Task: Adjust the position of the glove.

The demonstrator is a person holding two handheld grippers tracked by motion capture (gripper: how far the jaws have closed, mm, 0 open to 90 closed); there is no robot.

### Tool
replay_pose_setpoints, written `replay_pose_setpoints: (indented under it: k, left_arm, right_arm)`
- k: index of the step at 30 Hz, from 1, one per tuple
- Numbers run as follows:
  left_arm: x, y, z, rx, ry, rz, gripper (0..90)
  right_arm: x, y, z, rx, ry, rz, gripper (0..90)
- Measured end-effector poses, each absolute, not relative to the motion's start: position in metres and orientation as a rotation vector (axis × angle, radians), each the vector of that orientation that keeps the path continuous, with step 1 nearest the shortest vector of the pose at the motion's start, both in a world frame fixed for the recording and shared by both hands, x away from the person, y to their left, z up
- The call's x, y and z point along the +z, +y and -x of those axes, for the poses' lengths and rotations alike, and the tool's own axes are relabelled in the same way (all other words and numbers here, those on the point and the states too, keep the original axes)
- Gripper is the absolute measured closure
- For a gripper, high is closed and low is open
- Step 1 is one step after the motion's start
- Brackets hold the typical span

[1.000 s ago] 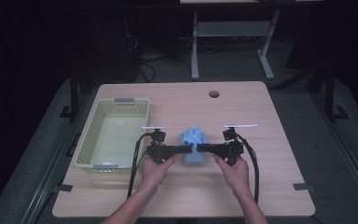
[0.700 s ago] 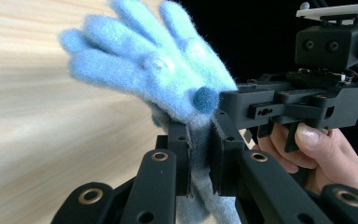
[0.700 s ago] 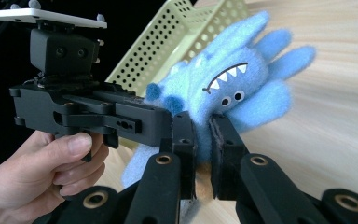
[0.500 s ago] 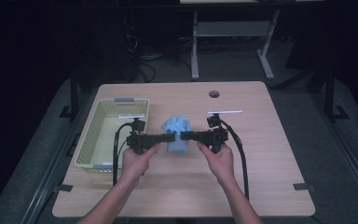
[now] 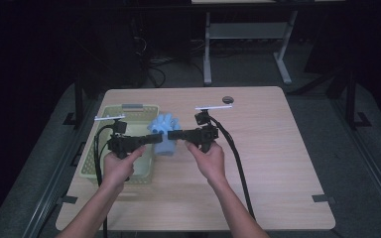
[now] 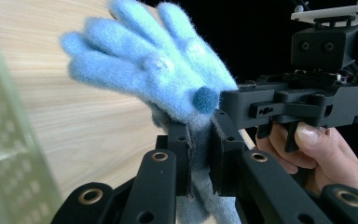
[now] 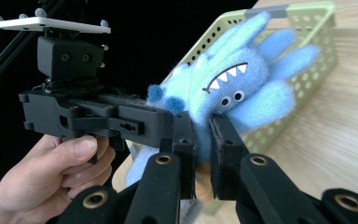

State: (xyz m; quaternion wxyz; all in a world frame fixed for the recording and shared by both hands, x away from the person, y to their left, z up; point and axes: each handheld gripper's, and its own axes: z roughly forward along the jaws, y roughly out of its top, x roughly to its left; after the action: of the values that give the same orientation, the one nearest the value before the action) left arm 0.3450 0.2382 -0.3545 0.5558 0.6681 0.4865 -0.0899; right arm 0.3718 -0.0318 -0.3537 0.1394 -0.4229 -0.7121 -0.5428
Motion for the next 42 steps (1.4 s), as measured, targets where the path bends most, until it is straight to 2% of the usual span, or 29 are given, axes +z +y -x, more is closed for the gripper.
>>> replay_pose_setpoints:
  k: [27, 42]
  left_arm:
    - [-0.342, 0.308, -0.345, -0.126, 1.218, -1.551, 80.3]
    - [-0.354, 0.334, -0.349, -0.126, 1.276, -1.54, 80.3]
  right_arm:
    - [-0.343, 0.047, -0.391, -1.548, -2.068, 1.151, 82.0]
    - [-0.356, 0.076, -0.402, -1.512, -2.061, 1.144, 82.0]
